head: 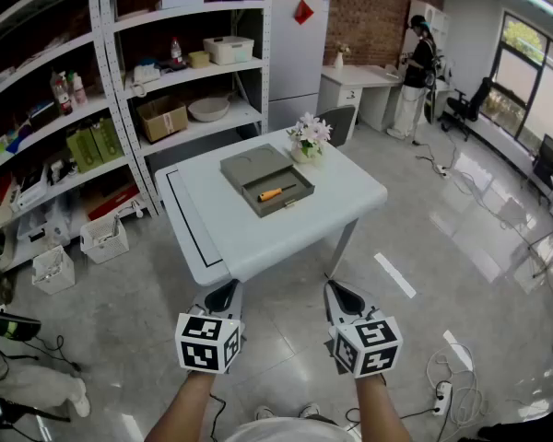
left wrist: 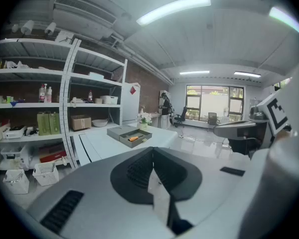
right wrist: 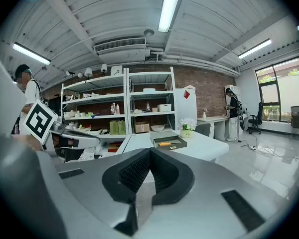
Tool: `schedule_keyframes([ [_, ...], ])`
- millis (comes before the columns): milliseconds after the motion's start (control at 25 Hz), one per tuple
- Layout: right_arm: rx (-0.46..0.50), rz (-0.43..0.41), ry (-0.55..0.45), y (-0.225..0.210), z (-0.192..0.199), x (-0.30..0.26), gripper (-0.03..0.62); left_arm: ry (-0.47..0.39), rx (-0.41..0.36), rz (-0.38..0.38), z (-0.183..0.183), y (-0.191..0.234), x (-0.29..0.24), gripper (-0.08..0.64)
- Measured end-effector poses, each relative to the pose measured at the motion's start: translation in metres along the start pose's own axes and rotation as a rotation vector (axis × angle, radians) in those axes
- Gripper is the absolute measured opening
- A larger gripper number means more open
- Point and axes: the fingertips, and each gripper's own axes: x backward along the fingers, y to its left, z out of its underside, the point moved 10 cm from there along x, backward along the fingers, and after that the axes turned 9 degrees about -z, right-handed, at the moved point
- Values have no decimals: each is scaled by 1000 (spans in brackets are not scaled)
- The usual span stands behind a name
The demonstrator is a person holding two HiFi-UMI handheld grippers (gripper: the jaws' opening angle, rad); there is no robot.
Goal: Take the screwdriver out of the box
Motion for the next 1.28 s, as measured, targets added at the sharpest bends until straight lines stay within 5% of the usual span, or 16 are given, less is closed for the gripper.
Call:
schedule_keyframes([
  [640, 2, 44, -11, -25, 0, -21, 6, 31, -12, 50, 0, 0, -40, 5],
  [1280, -20, -74, 8, -162, -14, -95, 8, 81, 21, -50, -33, -31, -167, 5],
])
